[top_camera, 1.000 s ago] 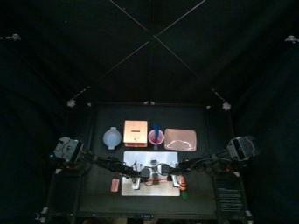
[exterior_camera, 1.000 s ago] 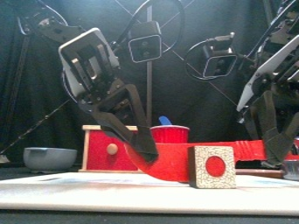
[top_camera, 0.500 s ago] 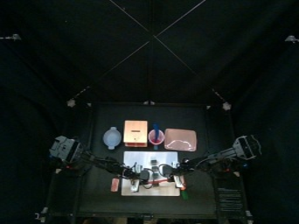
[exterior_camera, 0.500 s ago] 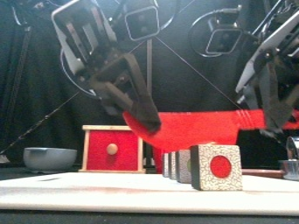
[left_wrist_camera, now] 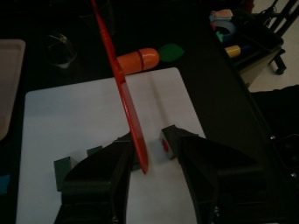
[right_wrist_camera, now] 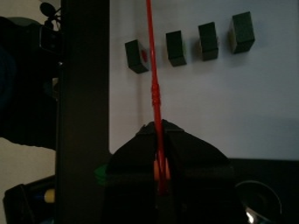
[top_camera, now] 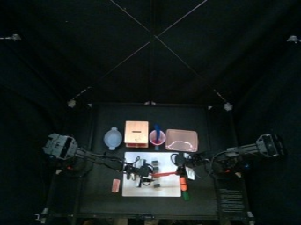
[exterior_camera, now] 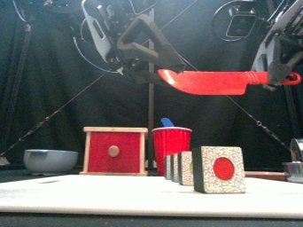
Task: Place sushi on board then cut the sushi with the knife then place the pieces on the plate
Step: Cut the sushi into 4 pieces
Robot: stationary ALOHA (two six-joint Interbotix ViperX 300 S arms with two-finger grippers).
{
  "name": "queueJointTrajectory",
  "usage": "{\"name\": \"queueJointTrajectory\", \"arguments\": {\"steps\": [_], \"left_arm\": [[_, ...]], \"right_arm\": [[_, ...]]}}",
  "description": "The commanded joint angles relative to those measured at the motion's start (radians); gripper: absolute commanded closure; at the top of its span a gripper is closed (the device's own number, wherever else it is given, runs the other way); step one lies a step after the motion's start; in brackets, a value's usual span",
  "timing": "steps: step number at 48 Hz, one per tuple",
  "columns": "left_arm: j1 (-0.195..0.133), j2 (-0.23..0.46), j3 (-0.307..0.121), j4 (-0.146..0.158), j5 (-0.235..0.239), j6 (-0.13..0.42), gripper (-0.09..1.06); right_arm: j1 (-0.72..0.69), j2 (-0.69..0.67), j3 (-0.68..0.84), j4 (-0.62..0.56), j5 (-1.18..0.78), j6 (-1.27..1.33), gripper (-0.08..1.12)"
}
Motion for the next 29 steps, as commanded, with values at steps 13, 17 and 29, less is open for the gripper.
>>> {"name": "queueJointTrajectory", "arguments": {"steps": [13,17,29], "left_arm": [[0.035,-0.063,0.015,0.04,-0.054,-0.005,0.18],[0.04,-0.061,0.031,0.04,-0.078,-0.005,0.18],[0.063,-0.061,0.055,0.032,-0.141,-0.006,0.18]], "right_arm": [[-0.083,-0.225,0.124,0.115,0.152,0.005,0.78],[-0.103,-0.25,0.155,0.144,0.215,0.006,0.78],[-0.183,-0.264,0.198,0.058,0.345,0.147,0.78]]}}
